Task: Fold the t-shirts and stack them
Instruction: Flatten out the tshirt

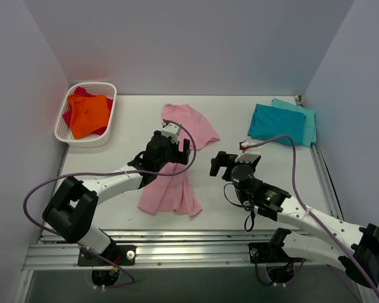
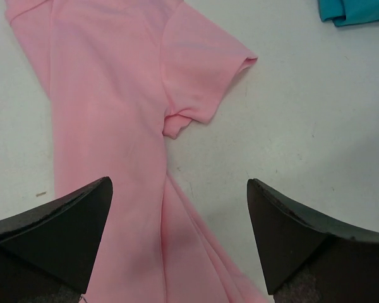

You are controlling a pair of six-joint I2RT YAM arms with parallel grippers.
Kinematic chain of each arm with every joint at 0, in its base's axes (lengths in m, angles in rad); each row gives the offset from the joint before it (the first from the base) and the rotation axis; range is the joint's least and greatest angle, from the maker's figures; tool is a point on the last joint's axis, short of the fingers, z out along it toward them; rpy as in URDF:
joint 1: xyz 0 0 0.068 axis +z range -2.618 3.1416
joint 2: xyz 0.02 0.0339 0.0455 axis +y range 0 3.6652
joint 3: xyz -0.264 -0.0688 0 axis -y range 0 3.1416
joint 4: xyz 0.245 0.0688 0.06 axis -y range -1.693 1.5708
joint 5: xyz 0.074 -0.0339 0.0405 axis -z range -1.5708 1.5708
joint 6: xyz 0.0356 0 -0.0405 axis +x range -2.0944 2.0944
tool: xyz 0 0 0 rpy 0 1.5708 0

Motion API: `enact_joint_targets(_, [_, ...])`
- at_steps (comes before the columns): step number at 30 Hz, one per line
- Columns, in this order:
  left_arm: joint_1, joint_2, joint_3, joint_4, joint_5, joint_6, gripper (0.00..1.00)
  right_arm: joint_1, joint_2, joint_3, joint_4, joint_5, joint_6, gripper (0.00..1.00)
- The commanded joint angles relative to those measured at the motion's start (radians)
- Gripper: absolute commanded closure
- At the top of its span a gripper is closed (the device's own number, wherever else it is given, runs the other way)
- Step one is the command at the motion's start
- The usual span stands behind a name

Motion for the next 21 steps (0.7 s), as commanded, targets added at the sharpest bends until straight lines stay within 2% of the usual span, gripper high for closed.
enact_joint_targets(1, [-0.010,-0.078,0.099,-0.071,-0.142,0.036,0.04,0.049,0.082,0.054,0.001,0.096,-0.017,0.00])
enact_joint_targets(6, [-0.026,-0.048,0.214,-0.112,-0.027,0.016,0.03,0.054,0.199,0.132,-0.119,0.209,0.043,0.00])
enact_joint_targets(11, [-0.077,0.102,0.374,-0.149,0.108,0.033,0.03,0.056,0.178,0.102,-0.137,0.245,0.078,0.00])
enact_joint_targets(16, [-0.139,0.357,0.522,-0.165,0.131,0.105,0.03,0.056,0.064,0.056,-0.151,0.294,0.100,0.00])
enact_joint_targets(21, [-0.200,0.576,0.743,-0.255,0.038,0.151,0.05,0.054,0.026,0.045,-0.172,0.323,0.123,0.00])
